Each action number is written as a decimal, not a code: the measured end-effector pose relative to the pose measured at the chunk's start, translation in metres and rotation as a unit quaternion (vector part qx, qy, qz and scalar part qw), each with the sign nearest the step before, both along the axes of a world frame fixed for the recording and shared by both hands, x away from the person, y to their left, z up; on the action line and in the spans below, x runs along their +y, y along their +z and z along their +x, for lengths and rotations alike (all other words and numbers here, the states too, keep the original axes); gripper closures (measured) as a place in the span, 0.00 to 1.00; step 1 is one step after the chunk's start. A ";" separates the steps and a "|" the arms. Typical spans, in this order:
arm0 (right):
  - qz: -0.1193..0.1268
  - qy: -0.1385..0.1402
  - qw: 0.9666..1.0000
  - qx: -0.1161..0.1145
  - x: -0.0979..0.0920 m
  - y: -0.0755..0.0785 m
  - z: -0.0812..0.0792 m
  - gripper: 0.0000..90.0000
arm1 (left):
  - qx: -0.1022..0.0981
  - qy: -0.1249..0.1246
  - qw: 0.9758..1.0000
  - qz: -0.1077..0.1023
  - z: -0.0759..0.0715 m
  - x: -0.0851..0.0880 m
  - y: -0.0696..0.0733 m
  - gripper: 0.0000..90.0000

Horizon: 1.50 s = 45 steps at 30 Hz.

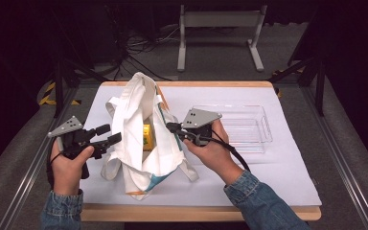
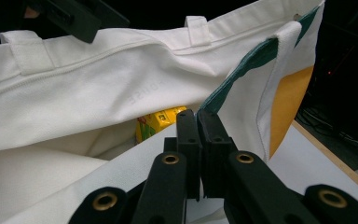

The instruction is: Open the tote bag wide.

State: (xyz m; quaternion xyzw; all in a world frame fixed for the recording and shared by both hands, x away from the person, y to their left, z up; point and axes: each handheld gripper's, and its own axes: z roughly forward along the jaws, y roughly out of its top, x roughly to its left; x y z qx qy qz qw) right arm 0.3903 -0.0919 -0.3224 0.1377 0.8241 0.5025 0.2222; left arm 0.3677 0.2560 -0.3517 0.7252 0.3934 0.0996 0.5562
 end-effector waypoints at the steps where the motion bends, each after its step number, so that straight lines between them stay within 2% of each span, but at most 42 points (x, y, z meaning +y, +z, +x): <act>1: 0.000 0.000 1.000 -0.001 0.000 0.000 0.000 0.98 | 0.006 -0.007 1.000 0.000 0.002 -0.002 -0.002 0.35; 2: 0.000 0.000 1.000 0.000 0.000 0.000 -0.001 0.98 | 0.017 -0.011 1.000 -0.003 0.004 -0.004 -0.003 0.35; 3: 0.001 -0.001 1.000 -0.001 0.000 0.000 -0.001 0.98 | 0.017 -0.011 1.000 -0.003 0.004 -0.004 -0.003 0.36; 5: 0.002 -0.001 1.000 -0.001 0.000 0.000 -0.001 0.98 | 0.023 -0.028 0.999 0.001 0.006 -0.006 -0.005 0.38; 7: 0.003 0.000 1.000 0.000 0.000 0.000 -0.001 0.98 | 0.021 -0.038 0.999 0.008 0.006 -0.007 -0.005 0.57; 8: 0.003 0.001 1.000 0.000 0.000 0.000 -0.001 0.98 | 0.014 -0.038 0.999 0.011 0.004 -0.006 -0.004 0.75; 9: 0.003 0.001 1.000 0.000 0.000 0.000 -0.001 0.98 | 0.014 -0.038 0.999 0.011 0.004 -0.006 -0.004 0.80; 10: 0.004 0.001 1.000 0.000 0.001 0.000 -0.001 0.98 | 0.008 -0.035 0.999 0.017 0.003 -0.005 -0.002 0.80; 11: 0.005 0.001 1.000 0.000 0.000 0.000 -0.001 0.98 | -0.003 -0.026 0.999 0.027 0.000 -0.002 0.000 0.91; 12: 0.005 0.001 1.000 0.000 0.000 0.000 -0.001 0.98 | -0.003 -0.026 0.999 0.027 0.000 -0.002 0.000 0.93; 14: 0.007 0.001 1.000 0.000 -0.001 0.000 -0.001 0.98 | -0.019 -0.013 0.999 0.046 -0.003 0.002 0.003 0.95; 15: 0.006 0.001 1.000 0.001 -0.002 0.000 0.000 0.98 | -0.021 -0.007 0.998 0.051 -0.005 0.003 0.004 0.95; 16: 0.005 0.000 1.000 0.001 -0.002 0.000 0.000 0.98 | -0.026 0.004 0.997 0.068 -0.006 0.005 0.004 0.96; 17: -0.001 -0.004 1.000 -0.001 -0.003 -0.002 0.002 0.98 | -0.032 0.023 0.994 0.099 -0.007 0.008 0.004 0.96; 18: -0.005 -0.007 1.000 -0.001 -0.003 -0.003 0.002 0.98 | -0.034 0.033 0.992 0.114 -0.008 0.009 0.002 0.96; 20: -0.011 -0.012 1.000 0.001 -0.004 -0.007 0.004 0.98 | -0.032 0.041 0.991 0.127 -0.008 0.013 -0.001 0.96; 26: -0.015 -0.020 1.000 0.013 -0.008 -0.015 0.010 0.98 | -0.024 0.065 0.988 0.140 -0.009 0.023 -0.007 0.96; 30: -0.028 -0.032 0.999 0.008 -0.014 -0.019 0.012 0.98 | -0.024 0.083 0.986 0.145 -0.012 0.032 -0.009 0.96; 33: -0.035 -0.038 0.999 0.008 -0.020 -0.021 0.012 0.98 | -0.024 0.091 0.985 0.143 -0.014 0.037 -0.009 0.96; 36: -0.031 -0.047 0.998 0.015 -0.027 -0.022 0.013 0.98 | -0.022 0.098 0.985 0.142 -0.014 0.042 -0.010 0.97; 38: -0.030 -0.048 0.998 0.023 -0.030 -0.024 0.013 0.98 | -0.020 0.098 0.985 0.141 -0.014 0.042 -0.012 0.96; 39: -0.033 -0.048 0.998 0.029 -0.030 -0.027 0.012 0.98 | -0.014 0.094 0.984 0.149 -0.012 0.040 -0.016 0.96; 45: -0.067 -0.046 0.996 0.036 -0.021 -0.041 0.010 0.98 | -0.010 0.082 0.982 0.168 -0.010 0.030 -0.021 0.97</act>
